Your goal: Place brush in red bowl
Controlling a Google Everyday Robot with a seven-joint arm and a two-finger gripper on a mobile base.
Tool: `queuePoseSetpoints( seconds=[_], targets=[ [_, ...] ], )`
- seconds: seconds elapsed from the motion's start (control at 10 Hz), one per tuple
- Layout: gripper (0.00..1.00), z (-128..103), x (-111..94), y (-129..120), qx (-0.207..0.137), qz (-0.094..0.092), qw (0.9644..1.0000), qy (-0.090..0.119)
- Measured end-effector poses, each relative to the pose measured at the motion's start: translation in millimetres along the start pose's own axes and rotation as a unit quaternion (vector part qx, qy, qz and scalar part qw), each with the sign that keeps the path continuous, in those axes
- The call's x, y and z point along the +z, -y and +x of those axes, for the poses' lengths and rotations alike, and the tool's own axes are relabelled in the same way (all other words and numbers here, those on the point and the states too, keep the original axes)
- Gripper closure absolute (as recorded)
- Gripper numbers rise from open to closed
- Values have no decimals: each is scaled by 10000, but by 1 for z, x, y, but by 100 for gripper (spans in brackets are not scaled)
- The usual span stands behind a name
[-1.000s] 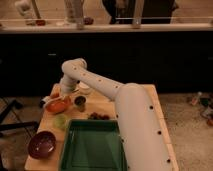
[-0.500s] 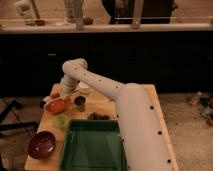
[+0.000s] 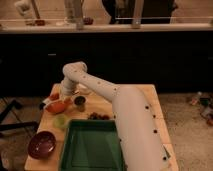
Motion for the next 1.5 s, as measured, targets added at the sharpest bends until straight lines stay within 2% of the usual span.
queuePoseSetpoints(
  seconds=[0.2, 0.7, 1.1, 1.5],
  targets=[
    [100, -2, -2, 4, 34, 114, 9999, 1],
    [100, -12, -1, 10, -30, 166, 9999, 19],
    [100, -22, 5, 14, -159, 101, 9998, 89],
    [100, -25, 15, 20, -243, -66, 9996, 83]
  ],
)
